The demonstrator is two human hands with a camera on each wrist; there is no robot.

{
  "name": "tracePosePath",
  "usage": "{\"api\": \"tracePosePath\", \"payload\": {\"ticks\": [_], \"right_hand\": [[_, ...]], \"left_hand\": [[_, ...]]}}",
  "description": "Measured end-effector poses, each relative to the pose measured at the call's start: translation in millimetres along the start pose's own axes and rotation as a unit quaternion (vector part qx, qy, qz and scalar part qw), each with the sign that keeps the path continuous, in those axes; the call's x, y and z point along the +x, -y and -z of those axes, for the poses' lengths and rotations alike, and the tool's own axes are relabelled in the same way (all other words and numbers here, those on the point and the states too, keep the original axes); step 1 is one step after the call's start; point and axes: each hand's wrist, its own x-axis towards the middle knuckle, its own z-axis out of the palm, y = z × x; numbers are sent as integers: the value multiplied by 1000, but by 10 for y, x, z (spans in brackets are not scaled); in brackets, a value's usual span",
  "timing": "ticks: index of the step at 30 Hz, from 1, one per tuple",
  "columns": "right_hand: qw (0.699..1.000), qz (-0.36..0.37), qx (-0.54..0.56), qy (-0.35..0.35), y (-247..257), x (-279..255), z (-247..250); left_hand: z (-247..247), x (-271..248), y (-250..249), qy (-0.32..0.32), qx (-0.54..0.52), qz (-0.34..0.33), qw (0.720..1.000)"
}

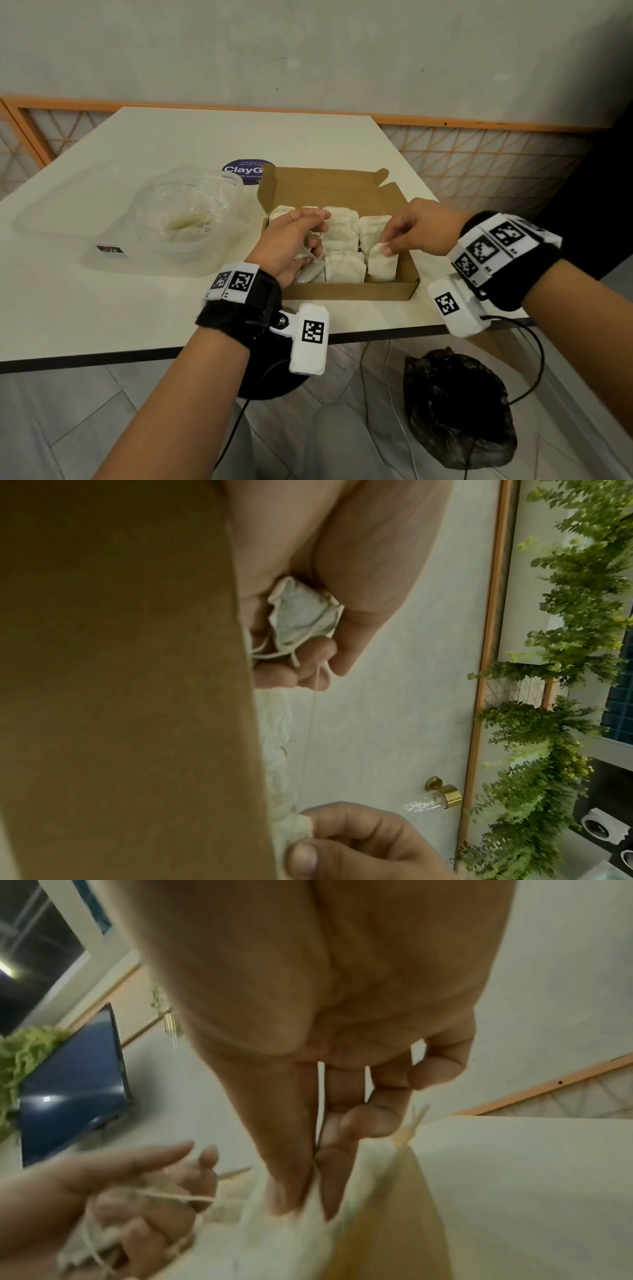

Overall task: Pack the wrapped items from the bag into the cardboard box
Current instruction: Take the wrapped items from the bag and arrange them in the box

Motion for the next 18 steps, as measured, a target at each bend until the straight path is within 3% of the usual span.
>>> {"api": "tracePosePath", "payload": {"ticks": [8,12,18], "right_hand": [[994,-23,-81,-66,-73,165,-69],[977,42,66,-200,170,13,-49],[976,67,176,-109,701,-60,-365]], "left_hand": [[9,-5,-17,1,-24,-1,1000],[10,-18,-58,18,-117,20,993],[-8,-68,-90,40,-217,25,975]]}}
